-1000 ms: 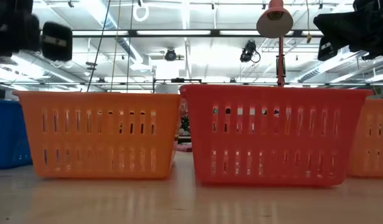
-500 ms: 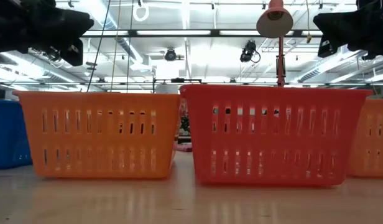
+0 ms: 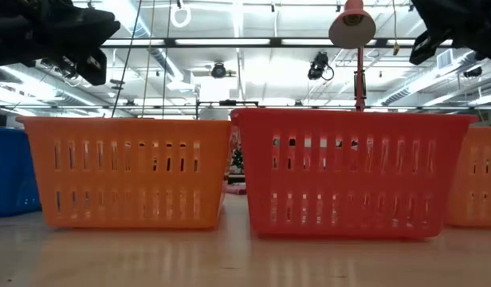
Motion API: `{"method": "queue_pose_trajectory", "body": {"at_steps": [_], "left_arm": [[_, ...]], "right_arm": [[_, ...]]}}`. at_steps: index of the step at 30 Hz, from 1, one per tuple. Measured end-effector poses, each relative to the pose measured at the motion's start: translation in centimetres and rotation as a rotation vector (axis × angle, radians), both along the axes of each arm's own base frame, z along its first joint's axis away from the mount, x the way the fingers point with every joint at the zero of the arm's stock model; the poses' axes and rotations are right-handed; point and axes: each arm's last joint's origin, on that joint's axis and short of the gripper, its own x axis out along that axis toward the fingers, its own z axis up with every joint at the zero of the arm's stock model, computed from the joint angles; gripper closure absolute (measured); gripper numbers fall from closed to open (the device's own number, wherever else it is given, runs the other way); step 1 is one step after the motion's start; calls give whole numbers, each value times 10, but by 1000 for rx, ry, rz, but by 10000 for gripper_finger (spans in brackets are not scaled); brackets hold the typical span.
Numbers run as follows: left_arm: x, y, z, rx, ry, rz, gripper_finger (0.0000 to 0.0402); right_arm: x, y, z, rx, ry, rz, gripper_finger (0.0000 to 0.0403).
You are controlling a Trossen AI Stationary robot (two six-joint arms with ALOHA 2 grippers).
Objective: Sort crayons
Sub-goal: Put the red crayon into the right orange bin
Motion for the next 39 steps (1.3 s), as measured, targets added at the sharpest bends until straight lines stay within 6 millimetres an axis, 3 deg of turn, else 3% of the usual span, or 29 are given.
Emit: {"method": "queue_pose_trajectory", "body": {"at_steps": [4,8,13,21,28,39], "left_arm": [[0,1,1,10,-6,26,331],[-2,7,7,108,-65,212,331],[-2,12,11,131,-96,276,331],[4,26,-1,98,88,417,331],[10,45,5,82,148,572,331],[22,66,32,64,267,708,331]], "right_arm": [[-2,-4,4,23,-45,-130,366],[-2,-9,3,111,-39,-299,367],[-3,-13,3,193,-40,-396,367],[5,-22,-1,190,25,-614,370],[27,-31,0,218,178,-617,375],[79,-43,13,226,399,-645,375]]}}
